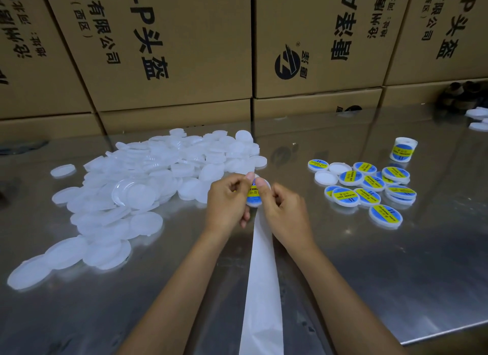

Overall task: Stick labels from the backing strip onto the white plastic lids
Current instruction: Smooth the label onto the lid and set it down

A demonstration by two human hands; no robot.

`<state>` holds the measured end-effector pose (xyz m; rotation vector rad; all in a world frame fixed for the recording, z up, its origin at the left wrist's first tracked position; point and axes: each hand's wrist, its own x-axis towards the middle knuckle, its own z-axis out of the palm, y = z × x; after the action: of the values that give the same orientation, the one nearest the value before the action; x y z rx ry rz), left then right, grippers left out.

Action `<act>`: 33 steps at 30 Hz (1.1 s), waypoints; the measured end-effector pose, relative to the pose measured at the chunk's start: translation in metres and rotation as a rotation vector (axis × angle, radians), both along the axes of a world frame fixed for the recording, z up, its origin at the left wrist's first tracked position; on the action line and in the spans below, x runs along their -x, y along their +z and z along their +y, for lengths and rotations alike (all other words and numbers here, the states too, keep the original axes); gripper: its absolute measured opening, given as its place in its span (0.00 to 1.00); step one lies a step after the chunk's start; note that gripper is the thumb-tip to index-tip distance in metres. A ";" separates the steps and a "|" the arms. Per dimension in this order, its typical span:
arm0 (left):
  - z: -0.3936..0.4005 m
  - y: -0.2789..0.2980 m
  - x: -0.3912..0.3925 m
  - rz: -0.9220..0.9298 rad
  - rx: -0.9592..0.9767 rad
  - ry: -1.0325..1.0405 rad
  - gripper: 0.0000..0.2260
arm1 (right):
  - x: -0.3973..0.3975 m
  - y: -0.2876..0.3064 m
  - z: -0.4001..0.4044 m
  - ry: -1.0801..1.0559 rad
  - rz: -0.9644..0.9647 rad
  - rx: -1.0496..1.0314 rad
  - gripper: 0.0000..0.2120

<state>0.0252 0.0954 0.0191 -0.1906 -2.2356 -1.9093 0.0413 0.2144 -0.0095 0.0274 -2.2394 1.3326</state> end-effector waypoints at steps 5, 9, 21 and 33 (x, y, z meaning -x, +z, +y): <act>0.006 0.001 -0.007 0.151 0.198 -0.003 0.11 | 0.002 -0.001 0.003 -0.033 -0.045 0.049 0.29; 0.009 0.003 -0.011 0.104 0.178 -0.091 0.10 | 0.005 -0.001 0.005 -0.063 -0.077 0.074 0.28; -0.009 0.016 -0.004 -0.129 0.011 -0.485 0.21 | 0.006 -0.002 0.008 -0.069 -0.033 0.243 0.30; -0.001 0.008 -0.002 -0.049 -0.258 -0.192 0.15 | -0.001 0.003 -0.001 0.120 -0.002 0.222 0.20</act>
<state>0.0273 0.0942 0.0268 -0.3319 -2.0371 -2.3030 0.0426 0.2135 -0.0062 0.0824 -2.1075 1.6393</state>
